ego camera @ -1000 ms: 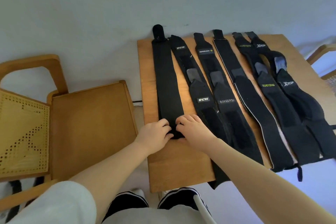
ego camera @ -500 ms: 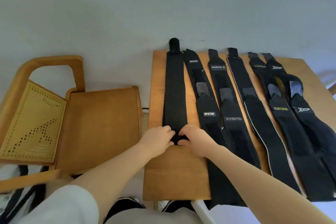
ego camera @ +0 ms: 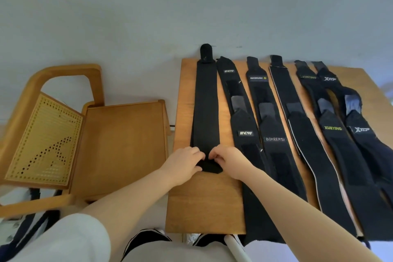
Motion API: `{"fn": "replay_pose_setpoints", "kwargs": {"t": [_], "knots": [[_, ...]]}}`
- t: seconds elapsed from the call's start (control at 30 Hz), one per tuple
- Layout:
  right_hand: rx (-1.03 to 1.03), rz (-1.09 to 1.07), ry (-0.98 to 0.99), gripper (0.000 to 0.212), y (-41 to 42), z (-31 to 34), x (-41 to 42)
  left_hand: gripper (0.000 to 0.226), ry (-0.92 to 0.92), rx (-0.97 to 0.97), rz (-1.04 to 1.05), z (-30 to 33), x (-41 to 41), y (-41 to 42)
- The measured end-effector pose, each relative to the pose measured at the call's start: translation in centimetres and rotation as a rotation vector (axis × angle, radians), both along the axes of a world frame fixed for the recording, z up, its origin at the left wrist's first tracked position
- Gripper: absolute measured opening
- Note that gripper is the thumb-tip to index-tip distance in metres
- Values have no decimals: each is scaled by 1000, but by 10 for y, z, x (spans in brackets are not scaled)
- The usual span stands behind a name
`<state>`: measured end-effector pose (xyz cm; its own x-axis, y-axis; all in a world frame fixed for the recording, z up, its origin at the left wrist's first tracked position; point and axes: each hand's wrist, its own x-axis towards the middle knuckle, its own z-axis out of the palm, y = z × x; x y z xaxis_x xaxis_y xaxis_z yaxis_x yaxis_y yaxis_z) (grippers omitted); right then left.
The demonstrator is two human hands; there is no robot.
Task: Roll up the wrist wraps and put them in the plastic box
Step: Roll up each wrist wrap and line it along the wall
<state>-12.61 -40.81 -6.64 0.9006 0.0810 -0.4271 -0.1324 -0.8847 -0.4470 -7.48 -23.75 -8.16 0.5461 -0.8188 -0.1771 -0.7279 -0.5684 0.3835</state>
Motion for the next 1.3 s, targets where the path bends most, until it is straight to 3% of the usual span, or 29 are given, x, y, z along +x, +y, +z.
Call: {"fn": "replay_pose_setpoints", "kwargs": {"t": [0.4,0.63,0.83,0.93,1.03,1.13,1.23,1.3], "knots": [[-285,250,-59,27,7,5,14,38,-113,-51,32,-7,-16,5],[-153,290,-104,29,4,7,6,43,-226,-129,36,-15,-31,13],[-23,117,-141,30,8,1,-7,46,-229,-179,75,-26,-42,16],[62,32,-146,27,9,-4,-16,40,-202,-204,85,-27,-42,17],[111,39,-80,30,10,-8,-21,14,-70,-177,192,-25,-44,19],[95,31,-62,32,10,-9,-20,8,-32,-276,273,-29,-45,17],[45,26,-53,26,12,-9,-14,7,15,-326,263,-20,-45,16],[-3,38,-38,24,15,-7,-11,18,16,-327,280,-21,-46,17]]}}
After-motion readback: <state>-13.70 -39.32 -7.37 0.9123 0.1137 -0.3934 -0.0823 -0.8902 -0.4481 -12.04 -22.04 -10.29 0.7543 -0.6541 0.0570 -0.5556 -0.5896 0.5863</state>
